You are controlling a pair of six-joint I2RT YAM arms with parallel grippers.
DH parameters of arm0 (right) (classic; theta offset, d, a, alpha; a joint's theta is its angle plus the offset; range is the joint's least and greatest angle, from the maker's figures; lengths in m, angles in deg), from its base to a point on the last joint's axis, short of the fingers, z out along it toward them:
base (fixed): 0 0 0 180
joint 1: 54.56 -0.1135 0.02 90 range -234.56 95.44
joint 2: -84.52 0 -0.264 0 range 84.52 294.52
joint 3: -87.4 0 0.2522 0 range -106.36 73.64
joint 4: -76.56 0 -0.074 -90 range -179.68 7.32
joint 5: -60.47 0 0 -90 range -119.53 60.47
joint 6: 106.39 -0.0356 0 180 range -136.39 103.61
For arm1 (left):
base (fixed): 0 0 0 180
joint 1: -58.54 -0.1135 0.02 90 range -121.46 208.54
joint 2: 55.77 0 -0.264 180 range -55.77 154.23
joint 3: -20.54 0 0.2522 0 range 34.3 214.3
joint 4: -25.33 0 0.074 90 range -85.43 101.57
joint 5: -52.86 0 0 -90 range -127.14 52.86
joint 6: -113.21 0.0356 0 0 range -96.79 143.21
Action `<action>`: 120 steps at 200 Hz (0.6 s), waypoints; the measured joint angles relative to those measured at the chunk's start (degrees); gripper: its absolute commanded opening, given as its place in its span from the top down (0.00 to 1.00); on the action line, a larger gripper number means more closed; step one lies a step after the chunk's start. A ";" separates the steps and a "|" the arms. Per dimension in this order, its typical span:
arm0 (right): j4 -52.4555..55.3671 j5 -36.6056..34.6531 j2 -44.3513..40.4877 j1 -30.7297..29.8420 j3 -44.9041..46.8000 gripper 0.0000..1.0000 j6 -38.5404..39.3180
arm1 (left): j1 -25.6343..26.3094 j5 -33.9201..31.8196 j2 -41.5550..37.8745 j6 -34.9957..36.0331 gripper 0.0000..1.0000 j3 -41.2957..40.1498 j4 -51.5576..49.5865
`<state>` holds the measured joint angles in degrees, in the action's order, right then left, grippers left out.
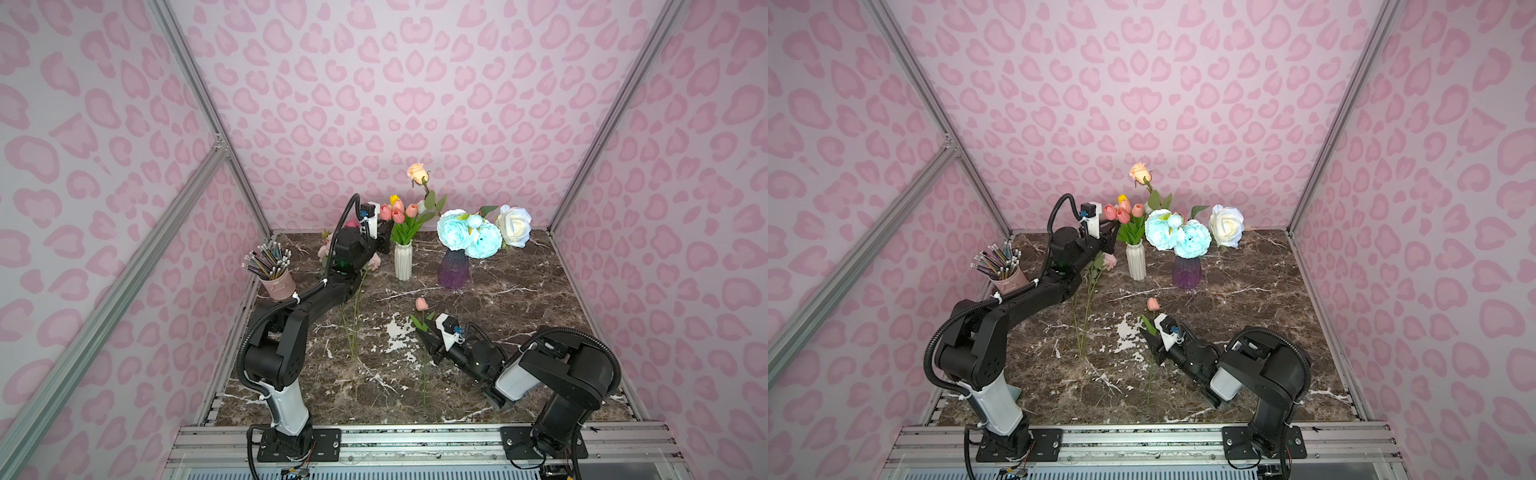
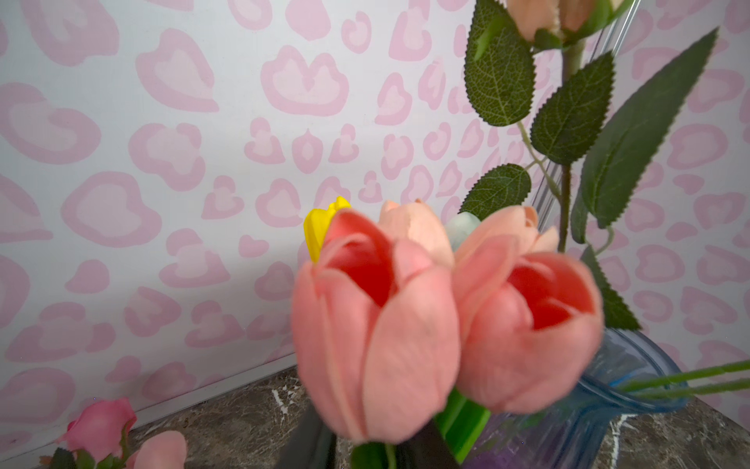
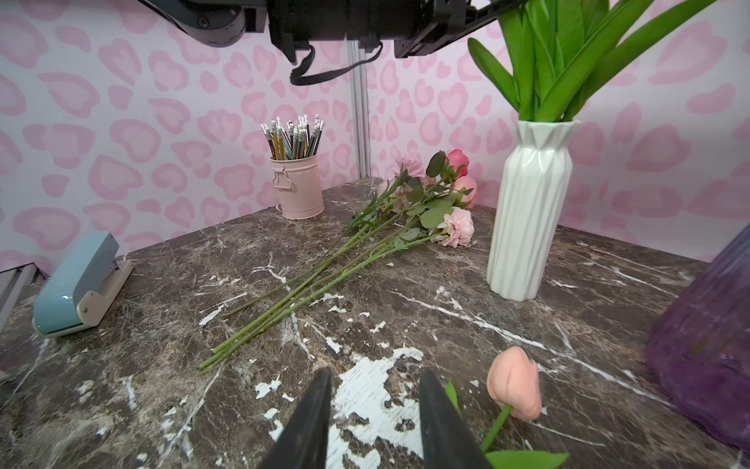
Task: Pick out pink flowers from the vase
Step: Pick up the flower from the vase.
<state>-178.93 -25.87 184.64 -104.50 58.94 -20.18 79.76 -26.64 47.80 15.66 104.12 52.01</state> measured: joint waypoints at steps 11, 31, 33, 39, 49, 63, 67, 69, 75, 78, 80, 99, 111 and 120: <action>-0.02 0.31 0.11 -0.09 -0.13 0.62 0.13 | -0.22 -0.04 0.37 -0.44 0.75 0.33 0.39; -0.02 0.46 0.20 -0.28 -0.37 0.63 0.35 | -0.39 -0.04 0.87 -1.31 0.79 0.92 1.33; -0.02 0.48 0.24 -0.31 -0.42 0.62 0.37 | -0.44 -0.04 0.90 -1.38 0.79 1.01 1.38; -0.02 0.48 0.31 -0.35 -0.52 0.62 0.39 | -0.48 -0.04 1.03 -1.44 0.80 1.20 1.51; -0.04 0.50 0.52 -0.59 -0.76 0.63 0.46 | -0.48 -0.02 1.18 -1.73 0.82 1.49 1.73; -0.04 0.50 0.70 -0.63 -1.16 0.63 0.52 | -0.48 -0.02 1.20 -2.12 0.84 1.55 1.77; -0.04 0.50 0.76 -0.66 -1.25 0.63 0.55 | -0.48 -0.02 1.20 -2.40 0.84 1.57 1.79; -0.04 0.52 0.79 -0.70 -1.27 0.63 0.55 | -0.50 -0.02 1.20 -2.47 0.85 1.62 1.79; -0.02 0.59 0.87 -0.74 -1.29 0.63 0.55 | -0.55 0.00 1.20 -2.51 0.85 1.66 1.84; -0.02 0.66 0.92 -0.76 -1.29 0.63 0.55 | -0.55 0.00 1.20 -2.75 0.85 1.66 1.92; 0.00 0.68 0.94 -0.79 -1.29 0.63 0.57 | -0.55 0.02 1.20 -2.86 0.85 1.66 1.97; 0.00 0.81 1.07 -0.81 -1.57 0.63 0.57 | -0.61 0.02 1.20 -3.08 0.86 1.66 2.84; -0.02 0.83 1.14 -0.85 -1.62 0.63 0.59 | -0.72 0.07 0.92 -3.30 0.86 1.66 2.95; 0.00 0.85 1.16 -0.92 -1.62 0.63 0.59 | -0.79 0.07 0.55 -3.34 0.86 1.66 3.02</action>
<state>-178.93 -25.01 185.80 -105.41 57.32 -19.59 78.97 -26.57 48.34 12.31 105.78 55.03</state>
